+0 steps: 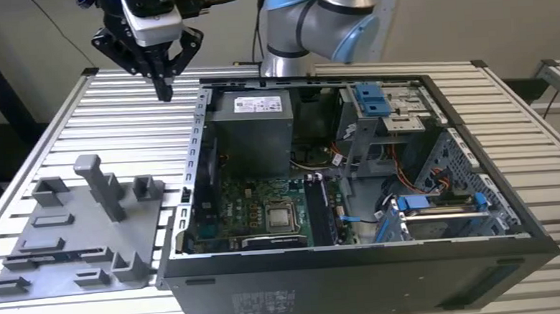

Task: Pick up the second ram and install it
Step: 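Reach for the second ram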

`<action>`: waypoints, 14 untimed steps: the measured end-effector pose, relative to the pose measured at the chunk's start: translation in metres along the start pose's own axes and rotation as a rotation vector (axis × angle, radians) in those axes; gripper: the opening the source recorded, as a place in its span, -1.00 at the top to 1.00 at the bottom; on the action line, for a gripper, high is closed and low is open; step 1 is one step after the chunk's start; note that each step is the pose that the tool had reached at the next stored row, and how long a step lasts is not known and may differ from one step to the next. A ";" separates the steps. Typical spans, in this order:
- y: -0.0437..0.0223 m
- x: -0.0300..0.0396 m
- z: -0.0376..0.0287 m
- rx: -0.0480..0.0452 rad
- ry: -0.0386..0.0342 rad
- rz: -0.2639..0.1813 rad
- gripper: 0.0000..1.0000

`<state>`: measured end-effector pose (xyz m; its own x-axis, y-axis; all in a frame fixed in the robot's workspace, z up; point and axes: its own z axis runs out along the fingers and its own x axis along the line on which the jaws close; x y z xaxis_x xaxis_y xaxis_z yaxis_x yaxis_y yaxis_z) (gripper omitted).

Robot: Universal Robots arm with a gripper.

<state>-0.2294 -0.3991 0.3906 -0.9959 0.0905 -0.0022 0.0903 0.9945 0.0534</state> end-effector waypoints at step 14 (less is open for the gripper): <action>-0.0031 0.0334 0.0003 -0.0022 0.0054 0.000 0.79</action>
<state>-0.2628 -0.3991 0.3900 -0.9959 0.0905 0.0033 0.0906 0.9943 0.0556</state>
